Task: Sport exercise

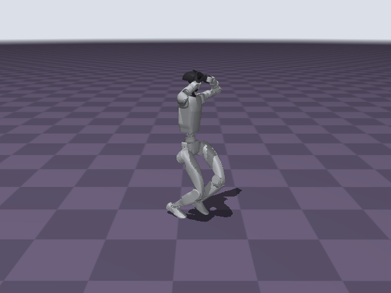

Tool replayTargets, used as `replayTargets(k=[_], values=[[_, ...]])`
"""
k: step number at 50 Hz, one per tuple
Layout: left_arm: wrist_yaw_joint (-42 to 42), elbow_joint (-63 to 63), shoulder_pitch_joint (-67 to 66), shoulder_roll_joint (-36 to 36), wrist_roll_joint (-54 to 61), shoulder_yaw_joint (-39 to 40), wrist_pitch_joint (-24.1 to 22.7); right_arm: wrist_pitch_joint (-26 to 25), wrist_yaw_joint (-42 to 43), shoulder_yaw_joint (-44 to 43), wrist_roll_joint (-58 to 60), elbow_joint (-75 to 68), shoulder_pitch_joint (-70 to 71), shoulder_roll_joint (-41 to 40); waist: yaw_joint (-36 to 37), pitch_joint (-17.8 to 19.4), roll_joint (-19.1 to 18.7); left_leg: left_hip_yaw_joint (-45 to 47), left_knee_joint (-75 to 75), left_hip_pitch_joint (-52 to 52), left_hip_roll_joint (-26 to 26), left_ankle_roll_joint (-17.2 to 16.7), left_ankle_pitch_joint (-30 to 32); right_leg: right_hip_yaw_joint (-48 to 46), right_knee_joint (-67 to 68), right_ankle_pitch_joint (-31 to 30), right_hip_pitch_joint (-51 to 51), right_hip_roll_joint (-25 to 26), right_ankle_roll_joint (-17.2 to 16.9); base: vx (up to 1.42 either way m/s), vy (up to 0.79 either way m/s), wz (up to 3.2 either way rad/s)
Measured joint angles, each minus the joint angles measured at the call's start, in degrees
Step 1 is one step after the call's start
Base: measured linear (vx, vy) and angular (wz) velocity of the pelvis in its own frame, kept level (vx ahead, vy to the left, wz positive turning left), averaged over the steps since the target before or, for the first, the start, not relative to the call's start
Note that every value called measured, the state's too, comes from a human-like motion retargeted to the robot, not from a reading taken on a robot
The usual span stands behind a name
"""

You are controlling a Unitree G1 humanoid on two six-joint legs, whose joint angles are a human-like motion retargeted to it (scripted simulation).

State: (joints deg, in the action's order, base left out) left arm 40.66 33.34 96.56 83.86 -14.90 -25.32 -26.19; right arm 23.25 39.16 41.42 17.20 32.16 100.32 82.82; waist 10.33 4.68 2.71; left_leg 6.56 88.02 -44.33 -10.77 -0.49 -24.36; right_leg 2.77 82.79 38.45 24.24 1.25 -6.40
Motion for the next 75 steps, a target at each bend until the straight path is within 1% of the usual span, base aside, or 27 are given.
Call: replayTargets(k=[2, 5, 8, 10, 12, 13, 15, 16, 17, 18, 20, 23, 25, 28, 30, 32, 35, 40, 43, 47, 51, 55, 60, 63, 68, 70, 75], values=[[-4.17, -1.45, 6.24, 0.26, 0.55, -7.38, 0.92, -0.98, -2.27, 3.44, 0.64, -0.24, 1.3, 4.57, 0.3, 0.68, 0.97, -0.61, 1.27, -3.68, -1.13, -2.22, 5.66, 1.35, -2.38, -8.73, 1.99, 1.24, -2.08, -0.22, -0.01, 1.12], [-9.26, -3.26, 11.28, 0.84, 0.4, -13.73, 3.67, -2.26, -4.28, 5.8, 0.08, -0.4, 2.92, 8.43, -0.39, 2.11, 2.08, -0.07, 11.7, -10.86, -1.2, -0.93, 4.41, 3.3, -1.71, -14.28, 5.1, 3.29, -3.12, -0.23, -0.04, 1.06], [-12.21, -5.36, 11.99, 1.96, 0.73, -15.9, 5.97, -3.15, -4.63, 6.04, -2.75, -1.11, 3.87, 9.32, -2.18, 3.87, 3.2, 1.46, 27.18, -18.88, 1.2, 3.32, 0.0, 4.4, -0.87, -12.13, 5.42, 4.69, -0.68, -0.22, -0.09, 1.09], [-13.04, -7.88, 9.96, 2.69, 2.45, -15.1, 6.64, -3.5, -4.19, 4.98, -4.93, -2.39, 3.76, 9.08, -3.14, 5.67, 3.93, 2.25, 37.78, -24.92, 2.82, 4.4, -1.36, 4.12, -1.03, -5.25, 4.18, 5.08, 2.74, -0.23, -0.13, 0.9], [-14.03, -12.31, 1.05, 1.59, 7.21, -8.04, 5.15, -3.25, -3.79, 0.51, -7.33, -5.39, 0.26, 8.36, -3.39, 9.22, 4.42, 2.6, 47.27, -31.63, 3.34, 2.61, 0.77, 2.14, -2.17, 4.98, 1.26, 4.24, 7.29, -0.27, -0.15, 0.73], [-15.31, -14.73, -8.61, -1.14, 10.35, 0.12, 3.76, -2.73, -3.88, -4.08, -8.4, -7.17, -4.39, 7.78, -2.87, 11.32, 3.5, 2.18, 51.89, -34.68, 3.69, 1.26, 2.25, 0.24, -2.6, 8.4, 0.53, 4.24, 9.62, -0.32, -0.13, 0.47], [-21.16, -16.56, -39.5, -15.74, 16.04, 24.94, 1.34, -1.75, -5.41, -16.27, -9.44, -9.06, -19.28, 4.39, -1.39, 13.84, -1.24, 2.21, 59.62, -39.2, 4.81, -1.68, 4.71, -3.16, -3.49, 11.55, 0.4, 4.24, 12.49, -0.3, -0.08, 0.21], [-26.46, -13.51, -55.88, -27.53, 19.62, 35.59, 1.41, -1.42, -7.36, -23.55, -9.74, -7.69, -29.74, -1.37, -3.25, 13.94, -3.84, 2.86, 62.35, -40.27, 5.31, -2.93, 6.22, -4.87, -4.12, 11.55, 0.64, 3.79, 12.88, -0.23, -0.05, 0.25], [-31.57, -11.19, -69.36, -38.24, 23.33, 43.13, 1.98, -1.17, -9.45, -30.74, -10.23, -6.13, -40.33, -7.99, -4.94, 13.86, -5.56, 3.64, 64.73, -40.82, 5.86, -4.11, 7.83, -6.66, -4.62, 11.55, 0.96, 3.0, 13.18, -0.18, -0.05, 0.45], [-36.28, -10.34, -77.02, -46.83, 27.29, 44.45, 3.57, -1.1, -11.8, -37.74, -11.12, -4.16, -51.18, -16.33, -6.29, 13.42, -5.51, 4.71, 66.41, -40.33, 6.51, -5.19, 9.62, -8.64, -4.87, 11.55, 1.43, 1.55, 13.32, -0.15, -0.08, 0.54], [-42.19, -11.82, -84.34, -58.57, 33.55, 40.78, 5.98, -0.86, -15.43, -46.06, -14.75, -1.45, -66.53, -31.55, -6.12, 11.56, -4.7, 6.39, 67.73, -36.58, 8.7, -7.04, 12.22, -11.66, -5.39, 11.55, 2.84, -0.9, 13.67, -0.11, -0.12, 0.57], [-41.89, -12.49, -85.83, -67.33, 40.8, 34.26, 5.03, 0.44, -15.78, -43.68, -21.86, -3.0, -71.59, -46.23, -4.38, 6.53, -5.42, 4.1, 62.38, -22.43, 13.95, -7.92, 10.7, -14.99, -7.92, 10.92, 4.81, -0.77, 14.76, -0.04, -0.17, 0.39], [-37.92, -11.26, -84.67, -69.91, 44.31, 30.83, 2.57, 1.89, -13.72, -39.4, -25.62, -5.77, -71.08, -51.99, -3.06, 3.49, -7.59, -0.23, 53.52, -7.51, 19.19, -8.41, 5.89, -17.85, -11.57, 9.35, 3.2, 2.18, 15.95, 0.07, -0.23, 0.27], [-28.23, -9.88, -80.68, -70.2, 42.98, 26.46, -1.56, 4.11, -9.27, -34.56, -29.51, -11.04, -69.16, -56.22, -3.12, 1.25, -15.16, -3.92, 33.64, 19.24, 32.31, -10.65, -3.57, -24.77, -20.46, 7.49, -6.0, 11.29, 18.17, 0.21, -0.28, 1.22], [-22.3, -10.2, -77.33, -69.96, 37.64, 24.21, -2.64, 5.51, -7.02, -33.11, -30.44, -15.12, -68.07, -58.53, -6.17, 0.61, -19.8, -0.87, 18.69, 33.86, 40.31, -11.8, -8.47, -30.02, -27.06, 6.59, -12.77, 16.32, 18.8, 0.24, -0.26, 3.17], [-19.26, -10.57, -73.5, -70.57, 30.22, 22.82, -2.31, 6.79, -6.46, -32.73, -30.94, -19.48, -67.32, -61.36, -10.96, 0.39, -21.53, 4.85, 4.35, 43.4, 43.59, -12.73, -13.82, -34.93, -32.27, 5.96, -17.3, 17.92, 18.55, 0.22, -0.22, 4.57], [-17.47, -8.65, -67.44, -73.7, 17.67, 22.1, -0.83, 8.65, -6.94, -32.22, -32.41, -25.91, -67.64, -65.89, -16.35, 0.03, -20.77, 9.75, -12.19, 49.62, 41.96, -14.36, -20.91, -40.01, -35.69, 5.8, -20.68, 16.18, 18.47, 0.18, -0.19, 6.17], [-17.4, -6.4, -62.12, -79.35, 4.61, 21.12, 0.8, 11.86, -3.25, -33.64, -34.67, -34.07, -72.51, -67.79, -16.62, -5.46, -16.77, 8.68, -26.22, 43.36, 35.33, -13.28, -22.68, -40.58, -32.36, 0.63, -17.67, 7.46, 16.57, -0.02, -0.09, 11.18], [-14.32, -7.58, -61.85, -78.08, 4.23, 21.47, -1.2, 13.28, 4.79, -36.6, -31.93, -38.3, -73.48, -64.81, -15.48, -10.15, -12.68, 6.03, -33.9, 38.22, 25.98, -10.65, -22.81, -37.85, -27.57, 2.41, -10.08, -0.04, 16.64, -0.17, 0.05, 9.26], [-10.93, -9.29, -62.39, -74.43, 3.75, 21.87, -3.82, 13.2, 12.86, -37.89, -26.66, -42.96, -72.85, -61.72, -17.27, -16.24, -4.03, 3.38, -46.52, 33.11, 9.86, -5.47, -20.61, -27.57, -16.37, 6.98, 6.02, -12.49, 15.31, -0.18, 0.13, 4.51], [-10.94, -10.41, -66.84, -69.89, 3.27, 20.64, -4.82, 12.45, 13.25, -37.45, -23.37, -44.49, -74.77, -60.04, -20.7, -18.37, 0.21, 0.19, -51.11, 28.92, 1.62, -2.34, -19.6, -15.65, -9.59, 8.24, 18.42, -15.19, 11.77, -0.11, 0.13, 2.25], [-11.93, -10.23, -74.67, -65.24, 4.53, 19.12, -5.98, 10.92, 11.18, -36.65, -20.75, -43.32, -79.01, -58.0, -24.12, -20.85, 0.83, -2.01, -52.32, 23.65, -1.6, -0.67, -18.83, -5.88, -8.2, 8.55, 27.82, -12.0, 8.09, 0.05, 0.05, 1.26], [-10.82, -10.6, -89.59, -63.54, 10.68, 20.04, -8.19, 9.44, 10.71, -36.68, -18.21, -41.94, -87.81, -55.41, -24.11, -21.29, -1.8, -1.61, -39.58, 15.71, 1.28, 0.88, -22.43, -0.65, -10.89, 7.74, 28.83, -5.09, 5.53, 0.11, -0.04, 0.32], [-7.18, -12.55, -97.69, -65.01, 13.82, 23.29, -9.96, 10.27, 11.25, -38.19, -18.3, -41.29, -93.6, -54.37, -19.62, -18.05, -6.68, -0.91, -22.45, 12.19, 11.59, -0.21, -25.45, -2.61, -14.94, 6.76, 23.7, 4.09, 6.65, 0.14, -0.1, -0.91], [2.66, -14.91, -105.68, -70.49, 15.53, 33.36, -11.9, 11.87, 15.75, -44.76, -16.84, -36.68, -102.52, -52.5, -9.69, -8.67, -19.26, -3.81, 7.54, 10.41, 37.88, -4.6, -21.23, -6.46, -27.39, 2.58, 8.64, 23.72, 10.94, 0.2, -0.13, -1.25], [7.11, -15.39, -107.27, -73.03, 14.34, 38.19, -12.07, 12.05, 18.89, -48.56, -15.44, -34.35, -105.63, -52.37, -7.5, -6.79, -21.63, -6.1, 16.15, 5.71, 42.52, -5.24, -18.86, -5.97, -30.84, 1.23, 4.92, 27.47, 11.82, 0.15, -0.14, -0.59], [15.3, -17.35, -109.91, -76.84, 10.53, 48.22, -11.22, 13.09, 27.04, -57.39, -11.88, -29.76, -111.49, -54.31, -5.15, -5.77, -21.66, -6.26, 24.71, -6.16, 43.38, -5.13, -18.77, -3.71, -33.26, 1.32, 0.57, 28.7, 11.53, 0.15, -0.08, -0.29]])
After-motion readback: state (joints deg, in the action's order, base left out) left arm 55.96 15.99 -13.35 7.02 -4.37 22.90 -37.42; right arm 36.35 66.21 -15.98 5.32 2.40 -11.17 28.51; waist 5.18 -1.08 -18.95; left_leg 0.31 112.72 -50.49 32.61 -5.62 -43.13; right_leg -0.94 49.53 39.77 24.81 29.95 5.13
